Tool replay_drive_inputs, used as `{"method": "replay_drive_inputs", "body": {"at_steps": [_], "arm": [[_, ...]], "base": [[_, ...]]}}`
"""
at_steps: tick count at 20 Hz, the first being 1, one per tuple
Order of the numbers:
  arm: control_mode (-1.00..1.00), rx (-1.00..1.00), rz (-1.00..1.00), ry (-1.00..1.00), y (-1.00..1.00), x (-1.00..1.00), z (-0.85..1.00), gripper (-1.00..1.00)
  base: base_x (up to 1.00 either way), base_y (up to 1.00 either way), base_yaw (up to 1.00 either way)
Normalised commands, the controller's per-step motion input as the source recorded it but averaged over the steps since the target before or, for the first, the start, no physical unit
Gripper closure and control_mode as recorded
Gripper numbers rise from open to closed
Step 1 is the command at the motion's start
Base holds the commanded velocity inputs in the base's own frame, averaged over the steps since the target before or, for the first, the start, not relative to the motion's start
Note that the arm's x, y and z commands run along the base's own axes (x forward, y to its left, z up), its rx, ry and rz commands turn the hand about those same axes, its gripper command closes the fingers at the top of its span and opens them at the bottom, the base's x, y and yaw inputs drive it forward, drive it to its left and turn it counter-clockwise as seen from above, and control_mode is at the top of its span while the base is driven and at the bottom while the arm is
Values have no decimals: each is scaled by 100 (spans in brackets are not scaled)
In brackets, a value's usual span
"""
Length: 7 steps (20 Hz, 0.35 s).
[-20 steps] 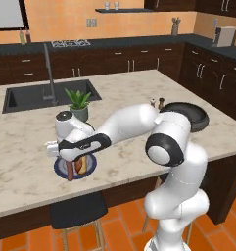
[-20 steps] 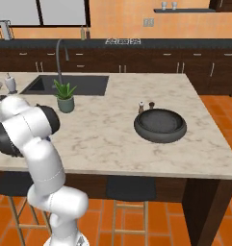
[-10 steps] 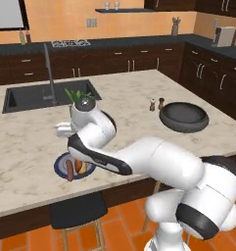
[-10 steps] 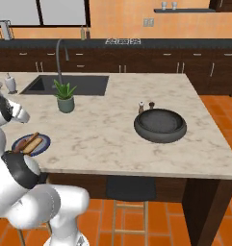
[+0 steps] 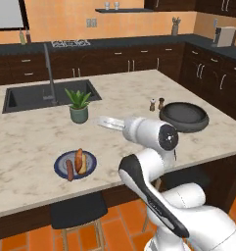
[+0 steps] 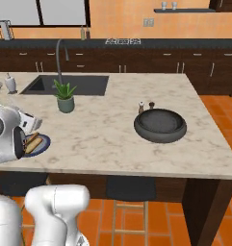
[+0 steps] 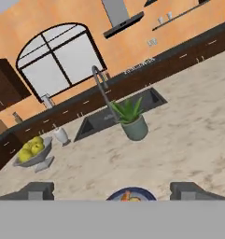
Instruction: Place one bun and one sausage from the bowl on each plate.
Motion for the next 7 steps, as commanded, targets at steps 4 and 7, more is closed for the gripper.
{"method": "replay_drive_inputs", "body": {"at_steps": [4,7], "arm": [[-100,19,0,-28,-45,-36,66,-100],[-100,0,0,0,0,0,0,-100]], "base": [[0,0,0],[0,0,0]]}}
